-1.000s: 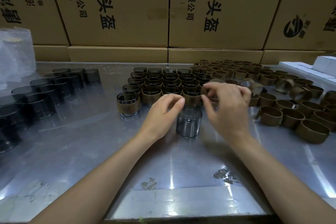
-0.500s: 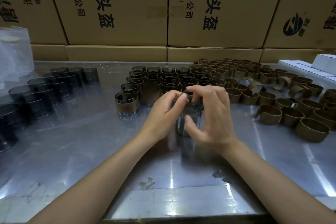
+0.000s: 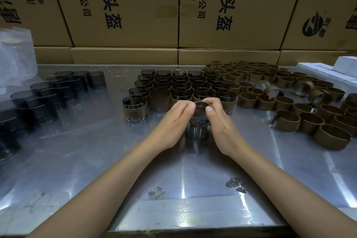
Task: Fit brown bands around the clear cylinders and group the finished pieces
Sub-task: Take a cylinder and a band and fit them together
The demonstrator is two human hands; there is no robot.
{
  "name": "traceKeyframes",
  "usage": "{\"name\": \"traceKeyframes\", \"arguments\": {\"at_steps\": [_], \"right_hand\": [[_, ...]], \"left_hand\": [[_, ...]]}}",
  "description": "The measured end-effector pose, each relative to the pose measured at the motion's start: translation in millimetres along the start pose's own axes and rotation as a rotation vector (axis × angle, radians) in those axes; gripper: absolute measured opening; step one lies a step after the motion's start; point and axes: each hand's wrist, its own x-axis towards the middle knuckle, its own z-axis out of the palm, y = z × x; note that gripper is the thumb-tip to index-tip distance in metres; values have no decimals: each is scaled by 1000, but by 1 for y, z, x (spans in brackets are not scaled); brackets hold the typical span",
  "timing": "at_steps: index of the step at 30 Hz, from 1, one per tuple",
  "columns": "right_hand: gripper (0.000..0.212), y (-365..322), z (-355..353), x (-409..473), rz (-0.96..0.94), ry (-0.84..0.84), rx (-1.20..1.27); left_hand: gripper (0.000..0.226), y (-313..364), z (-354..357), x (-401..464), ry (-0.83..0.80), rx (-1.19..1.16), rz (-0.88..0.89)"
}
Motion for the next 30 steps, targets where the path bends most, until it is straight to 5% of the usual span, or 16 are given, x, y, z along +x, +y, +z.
{"name": "traceKeyframes", "arguments": {"at_steps": [8, 13, 19, 22, 30], "right_hand": [[47, 6, 0, 3, 147, -69, 85], [74, 1, -4, 0, 195, -262, 48], [90, 2, -1, 3, 206, -271, 29], [86, 1, -1, 4, 209, -235, 162], [58, -1, 3, 6, 271, -93, 453]], "left_hand": [[86, -16, 1, 3, -157, -160, -179], [73, -16, 0, 1, -109, -212, -168], [75, -12, 8, -1, -65, -183, -191], [79, -5, 17, -3, 30, -171, -176], [41, 5, 15, -1, 84, -357, -185]]}}
